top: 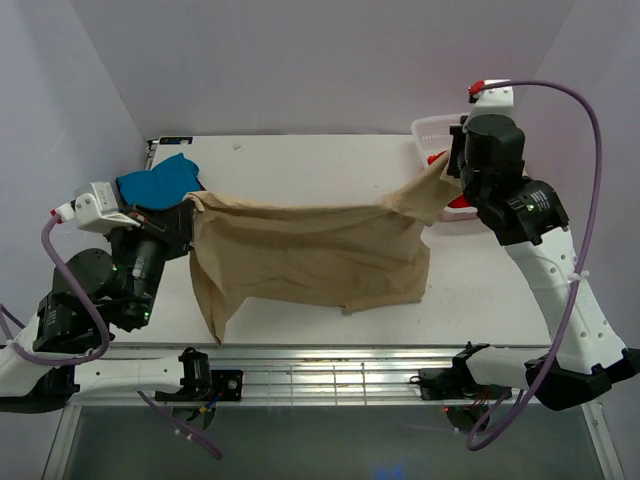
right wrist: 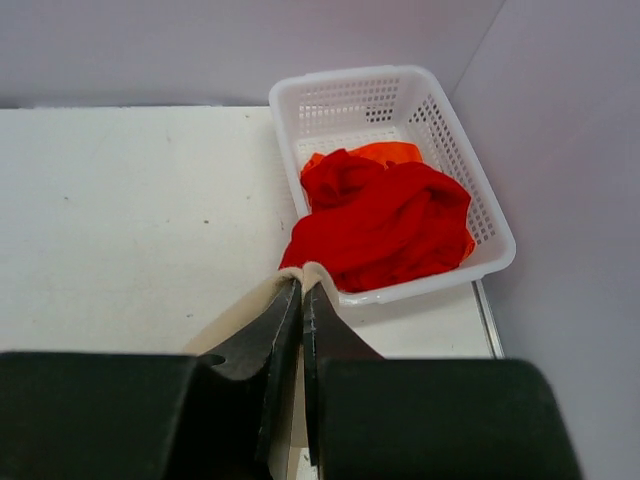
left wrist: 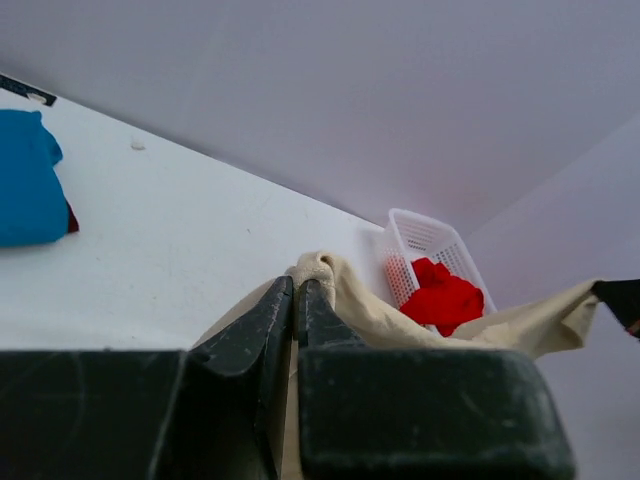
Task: Fold and stack the t-shirts
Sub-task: Flatten the tshirt out
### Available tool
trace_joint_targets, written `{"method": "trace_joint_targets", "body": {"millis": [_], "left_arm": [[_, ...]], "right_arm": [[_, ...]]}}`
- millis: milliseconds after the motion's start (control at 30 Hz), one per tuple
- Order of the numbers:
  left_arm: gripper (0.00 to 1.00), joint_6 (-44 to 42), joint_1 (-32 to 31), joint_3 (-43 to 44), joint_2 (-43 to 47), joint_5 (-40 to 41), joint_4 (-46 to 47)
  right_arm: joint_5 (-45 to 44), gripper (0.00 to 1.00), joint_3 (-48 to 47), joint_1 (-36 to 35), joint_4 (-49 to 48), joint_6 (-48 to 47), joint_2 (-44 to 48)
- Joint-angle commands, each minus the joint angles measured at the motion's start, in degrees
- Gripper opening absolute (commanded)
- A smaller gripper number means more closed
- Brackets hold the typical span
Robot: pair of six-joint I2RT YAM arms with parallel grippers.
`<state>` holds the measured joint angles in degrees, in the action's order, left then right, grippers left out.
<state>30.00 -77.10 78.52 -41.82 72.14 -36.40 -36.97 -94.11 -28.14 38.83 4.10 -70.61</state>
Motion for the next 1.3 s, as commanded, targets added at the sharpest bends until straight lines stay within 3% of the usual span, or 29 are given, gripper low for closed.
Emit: {"method": "trace_joint_targets", "body": {"millis": [0,133,267,400,533,633,767,967,1267], "left_arm": [[0.15,-12.9,-0.1,-0.6,-3.7,-3.8,-2.2],[0.11,-15.2,-0.1,0.8,-3.6,-23.1,-2.5],[0.0,-15.1,-0.1,6.3,-6.4,-44.3,-2.8],[0.0,-11.8,-0.2,13.5,-8.1,-55.4,-2.1],[0.0,-8.6,0.6,18.1,-6.3,-58.9,-1.8],[0.0,-5.9,4.7,19.3,-3.2,-61.8,-1.7],[0.0,-3.9,15.0,20.0,0.4,-67.2,-1.9],[0.0,0.1,23.8,23.8,1.5,-72.0,-6.4],[0.0,2.2,26.4,19.0,4.6,-67.8,-9.8]], "right_arm": [[1.1,0.08,-8.1,0.3,4.0,-0.3,1.1],[11.2,0.08,-15.2,0.2,7.3,-2.2,6.2],[20.4,0.08,-26.0,0.2,12.7,-3.5,9.1],[29.7,0.08,-38.6,0.2,15.2,-2.3,10.6],[34.1,0.08,-36.9,0.2,11.9,0.7,15.8],[36.4,0.08,-37.4,0.2,10.2,2.6,17.2],[38.3,0.08,-37.8,0.3,7.3,4.0,18.3],[38.8,0.08,-36.7,0.3,2.7,5.6,18.9],[39.0,0.08,-31.9,0.3,-1.3,6.1,18.7]]}}
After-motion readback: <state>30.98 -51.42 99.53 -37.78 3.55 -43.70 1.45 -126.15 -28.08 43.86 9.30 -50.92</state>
